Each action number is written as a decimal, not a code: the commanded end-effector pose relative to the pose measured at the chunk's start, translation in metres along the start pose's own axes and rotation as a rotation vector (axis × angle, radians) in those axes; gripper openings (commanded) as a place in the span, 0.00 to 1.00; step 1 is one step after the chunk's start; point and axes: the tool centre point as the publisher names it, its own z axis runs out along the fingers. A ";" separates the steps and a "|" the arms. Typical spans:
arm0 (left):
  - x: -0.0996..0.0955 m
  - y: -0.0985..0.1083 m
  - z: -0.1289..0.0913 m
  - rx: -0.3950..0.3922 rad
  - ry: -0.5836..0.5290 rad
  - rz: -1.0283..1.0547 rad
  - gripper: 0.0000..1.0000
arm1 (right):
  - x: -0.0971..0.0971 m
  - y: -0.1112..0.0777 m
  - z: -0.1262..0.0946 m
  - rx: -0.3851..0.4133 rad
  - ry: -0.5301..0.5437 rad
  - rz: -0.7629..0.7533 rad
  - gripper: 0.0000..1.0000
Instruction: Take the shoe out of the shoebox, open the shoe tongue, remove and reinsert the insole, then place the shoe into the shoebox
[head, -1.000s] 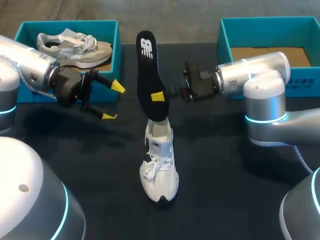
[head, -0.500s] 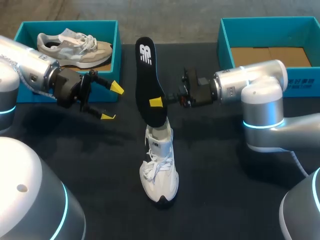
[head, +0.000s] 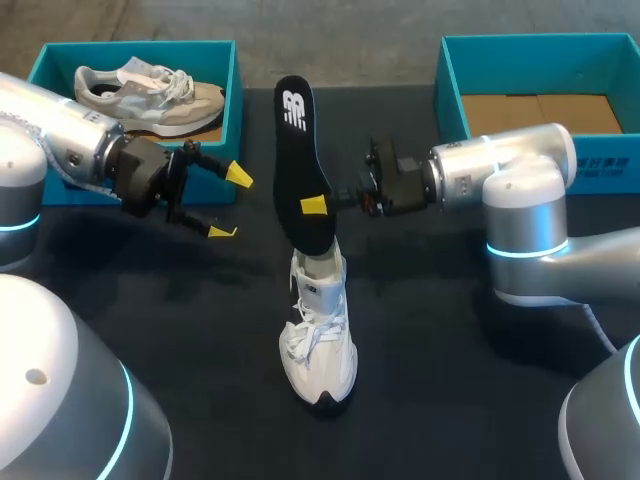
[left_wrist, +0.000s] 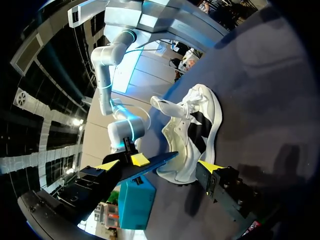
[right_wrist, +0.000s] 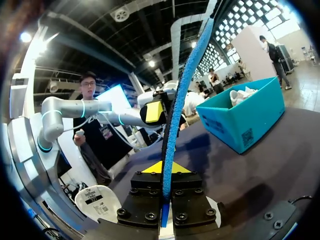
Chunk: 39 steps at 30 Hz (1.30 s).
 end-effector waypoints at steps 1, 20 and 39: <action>0.000 0.005 0.001 0.012 0.004 0.005 1.00 | 0.001 -0.007 -0.001 -0.016 -0.016 0.006 0.00; 0.002 0.010 0.000 0.005 0.008 0.000 1.00 | 0.003 -0.018 0.002 -0.046 -0.051 0.043 0.00; -0.011 0.022 0.007 0.038 0.044 0.015 1.00 | 0.004 -0.022 0.005 -0.045 -0.088 0.063 0.00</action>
